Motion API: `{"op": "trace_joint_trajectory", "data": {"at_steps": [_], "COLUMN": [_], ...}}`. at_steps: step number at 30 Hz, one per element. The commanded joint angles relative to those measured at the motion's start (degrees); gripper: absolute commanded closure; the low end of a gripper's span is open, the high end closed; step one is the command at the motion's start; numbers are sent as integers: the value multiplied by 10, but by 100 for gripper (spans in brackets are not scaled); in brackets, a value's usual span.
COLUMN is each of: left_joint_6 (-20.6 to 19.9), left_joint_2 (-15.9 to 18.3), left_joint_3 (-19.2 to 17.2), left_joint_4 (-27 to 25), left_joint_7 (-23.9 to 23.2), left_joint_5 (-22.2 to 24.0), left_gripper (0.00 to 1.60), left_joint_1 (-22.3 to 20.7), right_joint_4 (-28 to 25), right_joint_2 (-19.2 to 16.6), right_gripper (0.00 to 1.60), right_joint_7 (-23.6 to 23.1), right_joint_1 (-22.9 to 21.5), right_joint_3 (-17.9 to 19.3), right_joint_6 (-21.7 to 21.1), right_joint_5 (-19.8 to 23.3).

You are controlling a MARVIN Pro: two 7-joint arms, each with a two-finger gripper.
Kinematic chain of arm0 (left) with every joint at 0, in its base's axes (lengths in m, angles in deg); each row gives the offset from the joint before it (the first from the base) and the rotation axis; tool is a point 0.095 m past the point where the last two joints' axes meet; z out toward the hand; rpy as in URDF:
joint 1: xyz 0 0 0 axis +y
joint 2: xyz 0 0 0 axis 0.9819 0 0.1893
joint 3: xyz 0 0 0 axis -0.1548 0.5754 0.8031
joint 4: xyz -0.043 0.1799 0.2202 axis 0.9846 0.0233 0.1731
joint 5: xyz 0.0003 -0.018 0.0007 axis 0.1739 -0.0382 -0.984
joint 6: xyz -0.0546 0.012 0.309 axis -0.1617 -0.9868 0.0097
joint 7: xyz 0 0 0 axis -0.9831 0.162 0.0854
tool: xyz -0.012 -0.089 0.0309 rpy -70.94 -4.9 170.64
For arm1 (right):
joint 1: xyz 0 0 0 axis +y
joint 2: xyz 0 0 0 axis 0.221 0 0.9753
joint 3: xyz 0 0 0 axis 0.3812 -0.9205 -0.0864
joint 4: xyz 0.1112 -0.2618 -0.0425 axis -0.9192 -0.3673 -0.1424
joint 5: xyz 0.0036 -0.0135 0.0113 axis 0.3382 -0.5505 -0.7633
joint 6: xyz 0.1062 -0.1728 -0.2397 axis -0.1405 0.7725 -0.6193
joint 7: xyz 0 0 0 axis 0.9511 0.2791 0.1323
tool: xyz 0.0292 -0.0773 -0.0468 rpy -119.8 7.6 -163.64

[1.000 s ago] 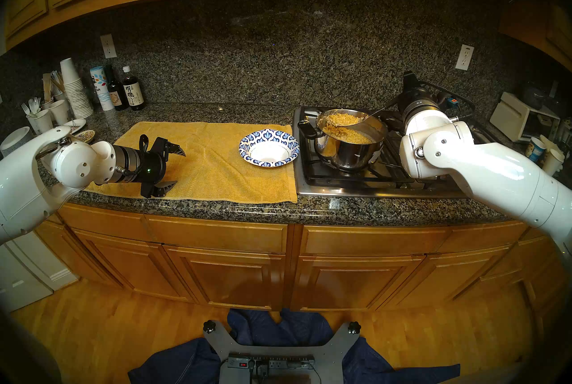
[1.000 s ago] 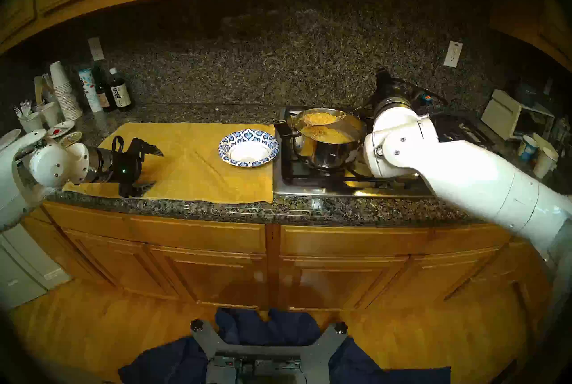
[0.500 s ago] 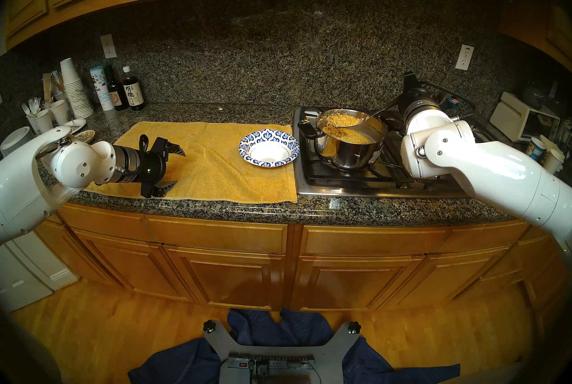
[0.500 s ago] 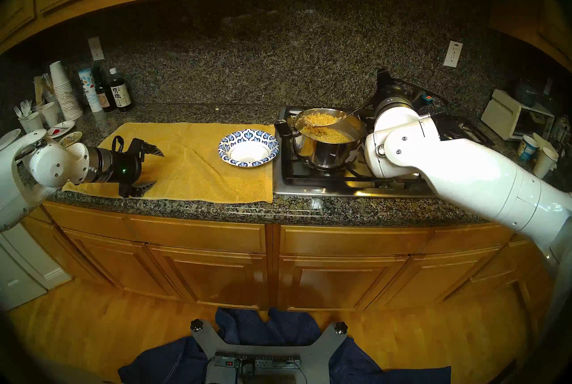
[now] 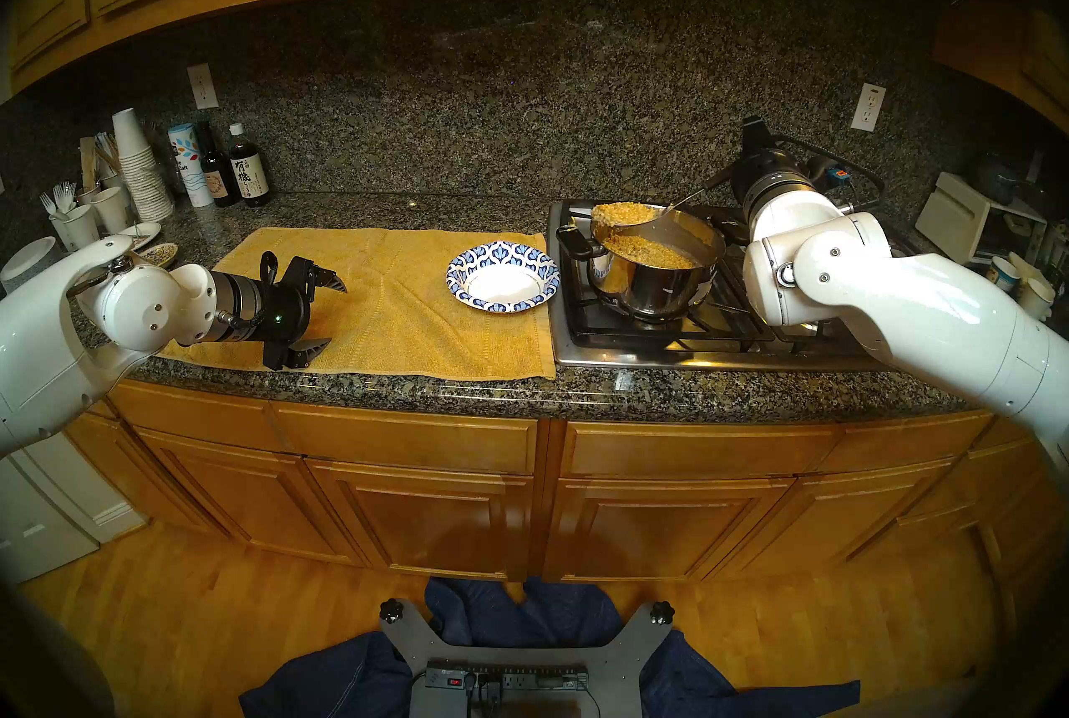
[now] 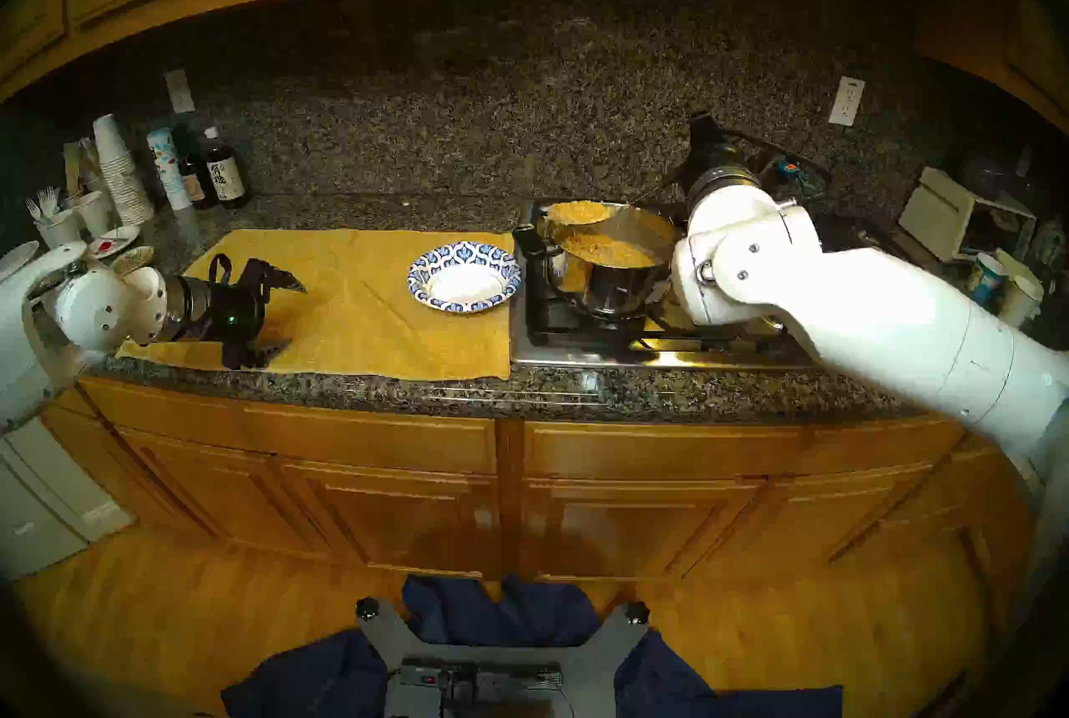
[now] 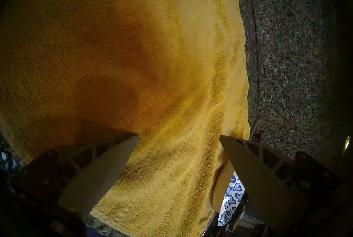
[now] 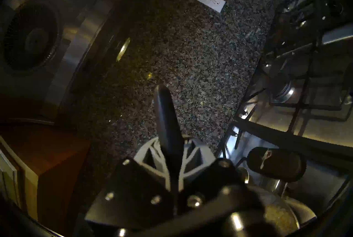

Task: Scoop oatmeal into bowl

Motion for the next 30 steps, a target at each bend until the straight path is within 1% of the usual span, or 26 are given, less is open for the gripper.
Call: {"op": "trace_joint_trajectory", "data": {"at_steps": [1,10,21,25,30], "left_joint_6": [0,0,0,0,0], "left_joint_2": [-1,-1,-1,-1,-1], "left_joint_3": [-1,-1,-1,-1,-1], "left_joint_4": [1,1,1,1,1], "left_joint_7": [0,0,0,0,0], "left_joint_5": [-1,-1,-1,-1,-1], "left_gripper": [0,0,0,0,0], "left_joint_1": [-1,-1,-1,-1,-1], "right_joint_4": [-16,-4,37,52,68], "right_joint_2": [32,89,165,193,223], "right_gripper": [160,160,160,160,160], "right_joint_7": [56,61,59,58,58], "right_joint_1": [-41,-54,-74,-81,-98], "right_joint_3": [11,-14,-48,-60,-88], "right_joint_6": [1,1,1,1,1], "right_joint_5": [-3,2,3,-2,-25]}}
